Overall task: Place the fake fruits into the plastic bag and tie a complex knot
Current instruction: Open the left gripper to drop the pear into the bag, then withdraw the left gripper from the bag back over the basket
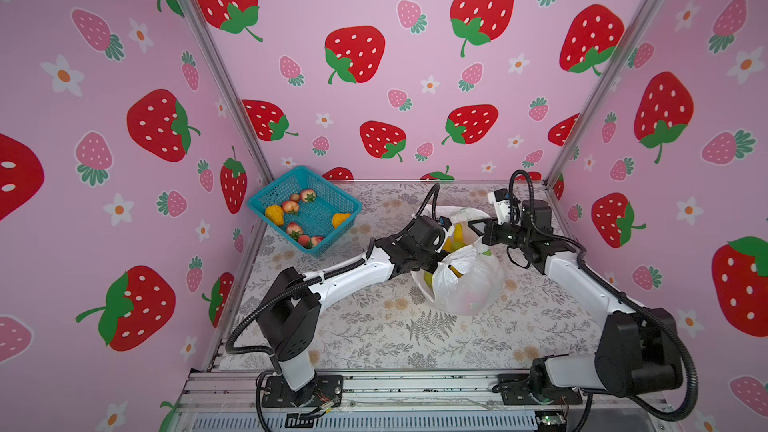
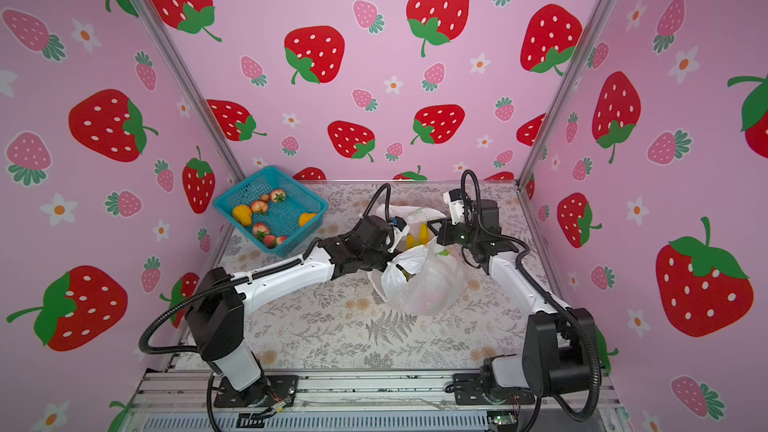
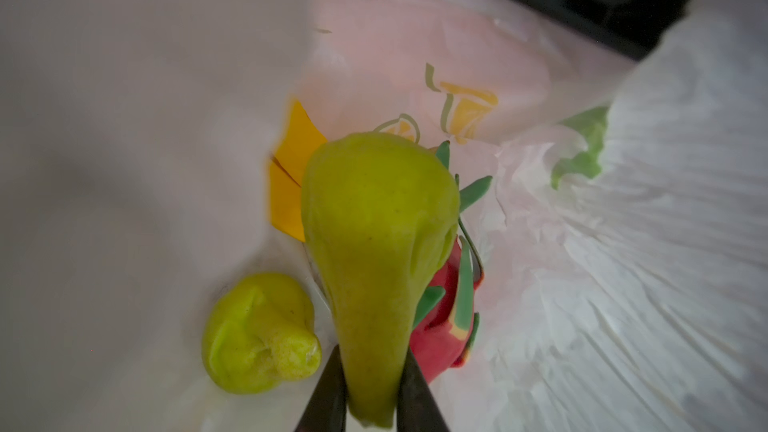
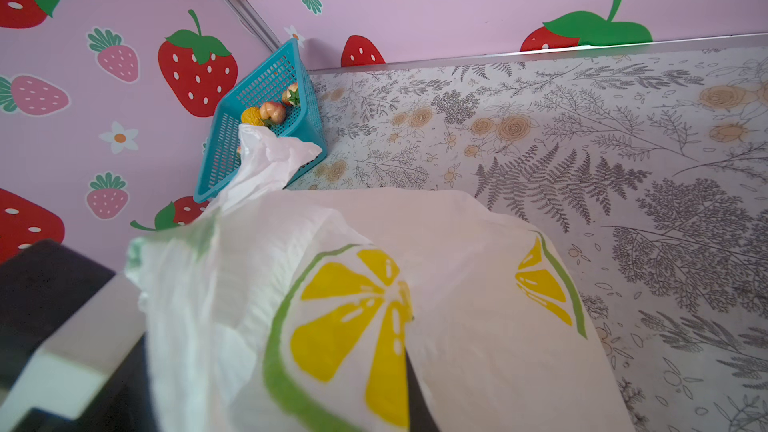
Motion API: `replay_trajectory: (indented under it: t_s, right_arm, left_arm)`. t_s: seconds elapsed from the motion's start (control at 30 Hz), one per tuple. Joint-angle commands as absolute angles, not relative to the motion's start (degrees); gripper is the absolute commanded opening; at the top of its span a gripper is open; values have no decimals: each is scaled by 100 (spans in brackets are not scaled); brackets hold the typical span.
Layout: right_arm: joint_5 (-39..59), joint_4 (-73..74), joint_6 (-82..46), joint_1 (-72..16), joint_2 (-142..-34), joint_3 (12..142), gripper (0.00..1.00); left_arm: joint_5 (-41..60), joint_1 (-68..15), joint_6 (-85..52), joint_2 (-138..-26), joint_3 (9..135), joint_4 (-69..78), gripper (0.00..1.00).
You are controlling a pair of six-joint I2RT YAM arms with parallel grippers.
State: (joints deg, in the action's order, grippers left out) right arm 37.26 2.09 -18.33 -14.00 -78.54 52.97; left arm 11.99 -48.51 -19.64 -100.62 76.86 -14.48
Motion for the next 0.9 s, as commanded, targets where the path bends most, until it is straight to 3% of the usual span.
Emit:
replay_trajectory:
  t_s: [0.0, 0.4, 0.87]
  right_arm:
    - [3691, 115, -1758, -1441, -7630, 5396, 9]
    - [3621, 115, -1716, -1441, -7622, 5335, 9]
    - [3556, 140, -1665, -1433, -7636, 5309, 9]
  left_arm:
    - [882, -4865, -2178, -10216, 7896, -1129, 25]
    - [826, -4830, -2085, -9766, 7458, -1083, 44]
    - [1195, -4166, -1802, -7840, 6842, -1229, 48]
